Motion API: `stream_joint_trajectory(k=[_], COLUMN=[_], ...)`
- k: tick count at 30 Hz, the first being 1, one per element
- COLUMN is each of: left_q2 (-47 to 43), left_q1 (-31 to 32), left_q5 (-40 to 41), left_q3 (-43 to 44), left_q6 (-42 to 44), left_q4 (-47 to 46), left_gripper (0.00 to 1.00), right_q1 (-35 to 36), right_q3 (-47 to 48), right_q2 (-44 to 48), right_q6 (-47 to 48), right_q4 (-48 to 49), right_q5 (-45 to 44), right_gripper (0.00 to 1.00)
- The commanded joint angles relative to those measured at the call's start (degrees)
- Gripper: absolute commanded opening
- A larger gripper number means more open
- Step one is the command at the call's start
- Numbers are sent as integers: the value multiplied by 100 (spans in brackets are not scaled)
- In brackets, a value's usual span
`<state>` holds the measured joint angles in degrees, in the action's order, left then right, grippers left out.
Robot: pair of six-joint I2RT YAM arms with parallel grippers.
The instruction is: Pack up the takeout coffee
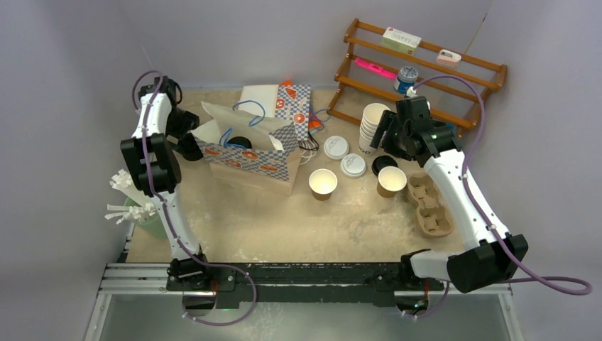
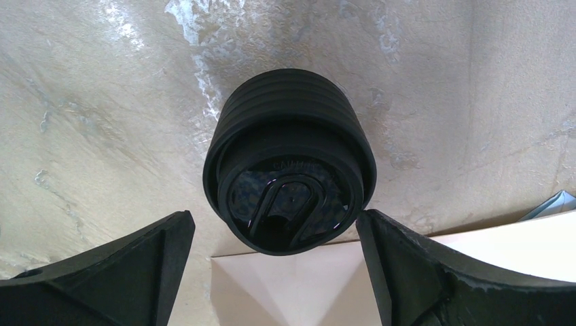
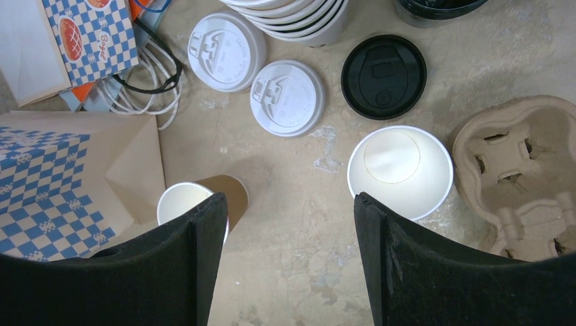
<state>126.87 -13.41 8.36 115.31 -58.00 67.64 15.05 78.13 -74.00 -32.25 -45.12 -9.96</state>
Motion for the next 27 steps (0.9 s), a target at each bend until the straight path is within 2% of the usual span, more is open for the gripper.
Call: stream_joint_trajectory(k=[1, 7, 14, 15, 20, 23, 27], left_q2=[123, 136, 112, 102, 15, -40, -175], left_q1=[31, 31, 31, 31, 23, 23, 23], left_q5=[113, -109, 78, 78, 183, 227, 223], left_q3=[221, 153, 126, 120, 73, 90, 207], left_q6=[-9, 187, 235, 241, 237, 244, 209], left_q4=[-100, -359, -281, -279, -269, -265, -149], left_gripper=[97, 97, 98, 96, 70, 64, 63], right_q1=[27, 24, 24, 22, 24, 25, 24], right_q3=[190, 155, 124, 124, 115, 106, 115], right_q2=[27, 40, 43, 43, 51, 65, 52], right_q6=[74, 76, 78, 75, 71, 65, 78], right_q4=[72, 69, 78, 79, 78, 76, 79], right_q5=[-89, -38, 20, 21, 29, 29, 31], right_gripper=[70, 70, 70, 70, 70, 70, 70])
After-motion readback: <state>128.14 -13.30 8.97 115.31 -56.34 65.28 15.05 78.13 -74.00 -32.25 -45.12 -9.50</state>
